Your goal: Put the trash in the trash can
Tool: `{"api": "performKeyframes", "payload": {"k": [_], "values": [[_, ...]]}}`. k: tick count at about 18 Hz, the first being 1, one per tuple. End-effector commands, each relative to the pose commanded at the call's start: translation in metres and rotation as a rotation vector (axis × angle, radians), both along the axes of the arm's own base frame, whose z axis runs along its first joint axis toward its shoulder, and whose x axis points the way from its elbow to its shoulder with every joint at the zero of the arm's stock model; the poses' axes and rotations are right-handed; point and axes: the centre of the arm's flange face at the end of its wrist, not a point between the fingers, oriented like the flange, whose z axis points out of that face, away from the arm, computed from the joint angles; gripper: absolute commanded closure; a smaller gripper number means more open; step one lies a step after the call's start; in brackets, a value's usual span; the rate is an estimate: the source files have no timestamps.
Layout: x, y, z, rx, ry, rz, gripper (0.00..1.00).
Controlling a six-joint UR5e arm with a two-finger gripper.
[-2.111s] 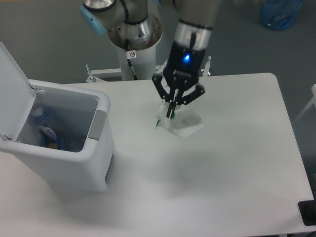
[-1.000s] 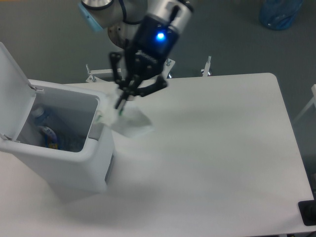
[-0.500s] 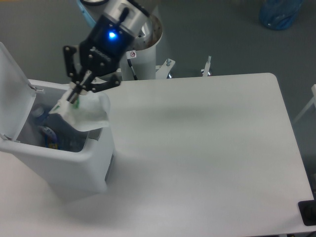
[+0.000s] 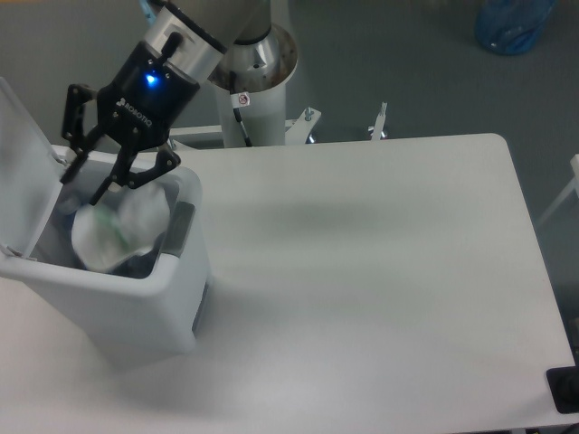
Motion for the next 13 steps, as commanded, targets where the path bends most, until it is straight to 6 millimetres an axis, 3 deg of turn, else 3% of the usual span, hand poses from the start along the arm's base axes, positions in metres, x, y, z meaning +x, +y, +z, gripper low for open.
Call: {"api": "performKeyframes", "payload": {"k": [7,13], "values": [[-0.007,0.002,-0.006,0.004,0.053,-0.015,0.00],[-0.052,-0.015,-0.027,-0.179,0.368,0.085,0.00]]}}
